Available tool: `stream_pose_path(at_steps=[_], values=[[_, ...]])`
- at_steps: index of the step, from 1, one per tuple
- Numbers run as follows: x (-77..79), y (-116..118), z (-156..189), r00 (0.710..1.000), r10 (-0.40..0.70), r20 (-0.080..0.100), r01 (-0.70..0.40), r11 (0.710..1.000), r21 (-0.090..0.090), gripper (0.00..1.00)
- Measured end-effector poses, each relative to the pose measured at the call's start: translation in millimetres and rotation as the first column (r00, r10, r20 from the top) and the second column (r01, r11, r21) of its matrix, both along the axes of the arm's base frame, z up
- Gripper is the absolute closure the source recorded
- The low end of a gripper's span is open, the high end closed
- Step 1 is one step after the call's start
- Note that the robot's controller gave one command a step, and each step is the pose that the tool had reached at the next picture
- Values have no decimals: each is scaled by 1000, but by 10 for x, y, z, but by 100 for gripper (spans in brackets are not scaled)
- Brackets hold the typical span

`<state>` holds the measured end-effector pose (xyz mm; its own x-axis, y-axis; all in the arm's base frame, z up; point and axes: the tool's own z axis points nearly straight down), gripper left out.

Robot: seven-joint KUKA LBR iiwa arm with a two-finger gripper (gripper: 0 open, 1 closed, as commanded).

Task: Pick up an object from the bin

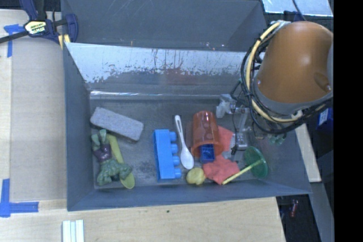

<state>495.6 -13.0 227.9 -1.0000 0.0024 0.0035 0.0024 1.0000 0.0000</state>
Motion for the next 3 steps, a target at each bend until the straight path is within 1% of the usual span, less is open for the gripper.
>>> stream_pose_path(at_steps=[1,2,3], values=[[15,0,30,1000,0,7,0,1000,0,0],[397,-195,-339,992,128,18,-128,992,-3,0],[966,-487,-1003,988,156,17,-156,988,-3,0]])
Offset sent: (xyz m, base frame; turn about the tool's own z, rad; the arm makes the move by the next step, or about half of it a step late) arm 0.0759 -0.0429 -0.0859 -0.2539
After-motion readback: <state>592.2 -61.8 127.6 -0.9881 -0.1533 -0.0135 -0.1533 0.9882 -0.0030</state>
